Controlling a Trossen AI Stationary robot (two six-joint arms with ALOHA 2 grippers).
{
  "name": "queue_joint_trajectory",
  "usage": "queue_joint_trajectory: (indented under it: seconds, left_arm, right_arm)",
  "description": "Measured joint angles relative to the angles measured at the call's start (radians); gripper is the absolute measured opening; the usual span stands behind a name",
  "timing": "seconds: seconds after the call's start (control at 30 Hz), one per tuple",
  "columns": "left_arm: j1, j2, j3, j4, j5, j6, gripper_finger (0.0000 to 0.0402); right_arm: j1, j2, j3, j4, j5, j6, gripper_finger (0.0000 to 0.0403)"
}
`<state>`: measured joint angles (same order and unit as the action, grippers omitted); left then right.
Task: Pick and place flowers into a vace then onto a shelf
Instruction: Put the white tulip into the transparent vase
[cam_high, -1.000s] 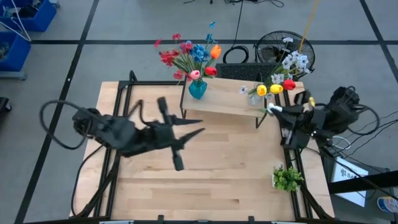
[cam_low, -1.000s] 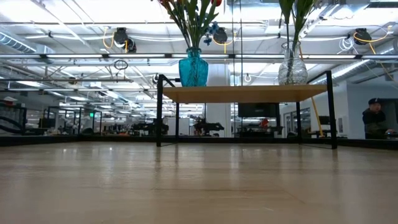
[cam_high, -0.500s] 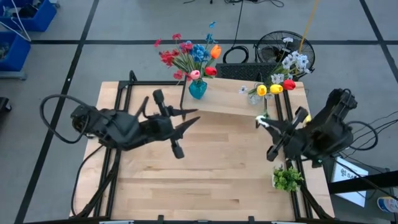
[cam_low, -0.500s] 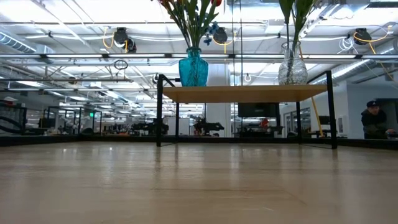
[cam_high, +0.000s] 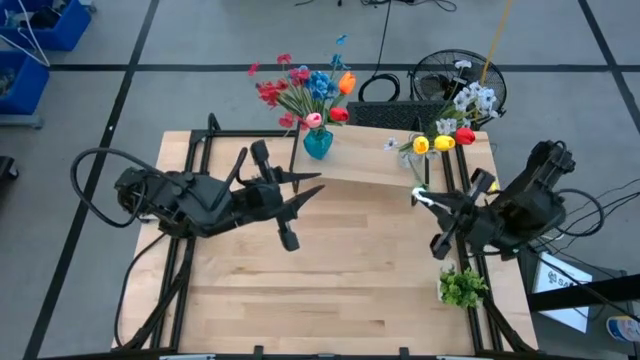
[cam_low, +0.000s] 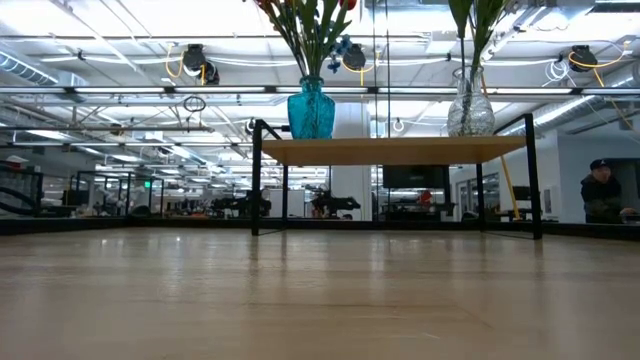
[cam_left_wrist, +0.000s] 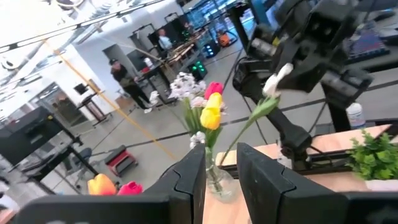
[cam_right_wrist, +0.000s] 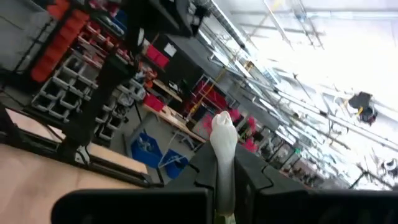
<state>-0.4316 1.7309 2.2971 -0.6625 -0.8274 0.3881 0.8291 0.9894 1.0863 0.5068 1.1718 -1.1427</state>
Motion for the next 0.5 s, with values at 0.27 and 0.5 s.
queue_joint_trajectory:
  seconds: [0.27, 0.5]
  left_arm:
    - [-0.002, 0.000, 0.000, -0.001, 0.026, 0.059, 0.0097]
    - [-0.002, 0.000, 0.000, -0.003, 0.025, 0.097, 0.0097]
  right_arm:
    - [-0.079, -0.026, -0.137, 0.117, -0.020, -0.078, 0.0011]
    - [-0.111, -0.027, -0.192, 0.252, -0.020, -0.179, 0.0011]
